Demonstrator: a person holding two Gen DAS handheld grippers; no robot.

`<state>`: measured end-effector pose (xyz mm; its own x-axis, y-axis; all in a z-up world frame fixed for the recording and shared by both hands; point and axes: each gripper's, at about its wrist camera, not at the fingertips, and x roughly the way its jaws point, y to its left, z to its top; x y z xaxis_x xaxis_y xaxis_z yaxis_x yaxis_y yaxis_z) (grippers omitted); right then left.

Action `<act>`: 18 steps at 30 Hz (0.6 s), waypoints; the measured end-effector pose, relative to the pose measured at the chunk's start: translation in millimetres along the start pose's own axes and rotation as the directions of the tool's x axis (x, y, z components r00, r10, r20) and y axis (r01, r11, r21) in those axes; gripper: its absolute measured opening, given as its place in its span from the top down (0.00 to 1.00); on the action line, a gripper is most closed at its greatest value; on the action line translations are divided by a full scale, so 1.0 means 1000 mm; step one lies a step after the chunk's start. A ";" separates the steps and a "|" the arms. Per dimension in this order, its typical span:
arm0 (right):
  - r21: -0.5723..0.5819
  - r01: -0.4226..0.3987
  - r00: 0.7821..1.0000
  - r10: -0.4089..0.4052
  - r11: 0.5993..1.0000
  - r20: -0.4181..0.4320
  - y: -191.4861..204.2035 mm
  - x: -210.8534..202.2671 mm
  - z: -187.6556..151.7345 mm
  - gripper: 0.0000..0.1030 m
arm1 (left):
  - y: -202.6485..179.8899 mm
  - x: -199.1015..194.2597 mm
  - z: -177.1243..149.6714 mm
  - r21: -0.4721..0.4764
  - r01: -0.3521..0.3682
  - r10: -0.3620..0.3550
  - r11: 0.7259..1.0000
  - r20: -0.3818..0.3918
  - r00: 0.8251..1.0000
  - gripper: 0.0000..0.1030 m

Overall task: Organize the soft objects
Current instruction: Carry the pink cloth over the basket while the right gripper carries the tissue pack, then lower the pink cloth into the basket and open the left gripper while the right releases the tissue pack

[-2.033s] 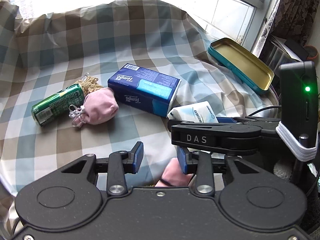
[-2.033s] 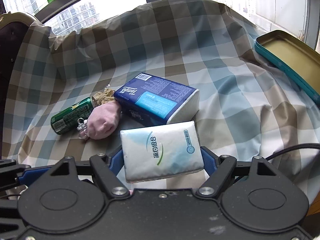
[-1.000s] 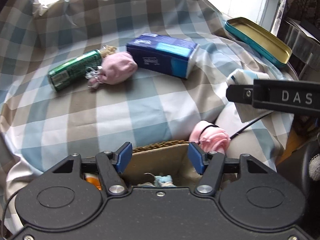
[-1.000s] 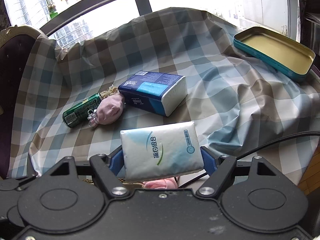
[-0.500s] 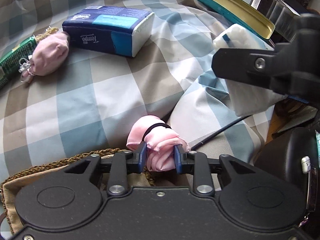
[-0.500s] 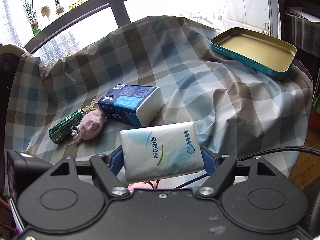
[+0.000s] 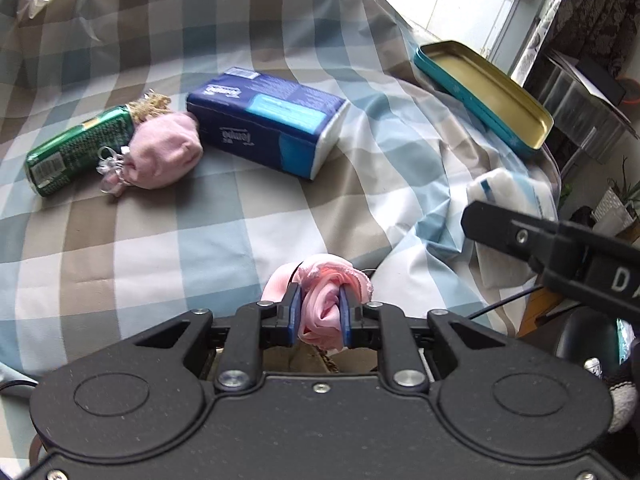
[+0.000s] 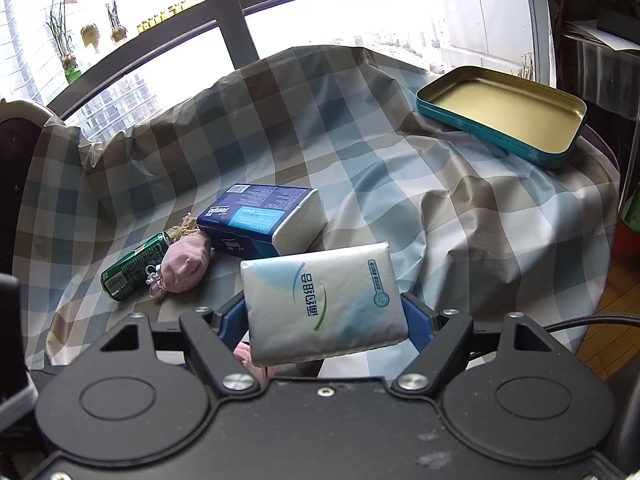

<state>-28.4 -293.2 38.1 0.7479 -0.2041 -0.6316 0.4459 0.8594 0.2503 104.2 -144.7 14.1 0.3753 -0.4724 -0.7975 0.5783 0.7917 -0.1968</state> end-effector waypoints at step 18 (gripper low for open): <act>-0.161 -0.193 0.979 0.179 0.968 -0.099 0.068 -0.028 -0.041 0.25 | 0.065 -0.086 -0.057 -0.126 -0.105 0.115 0.986 0.071 0.991 0.81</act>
<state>-39.5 -210.4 43.0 0.7628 0.0003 -0.6466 0.2080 0.9468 0.2458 68.5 -30.6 37.7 0.4901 -0.4048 -0.7720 0.4400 0.8794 -0.1818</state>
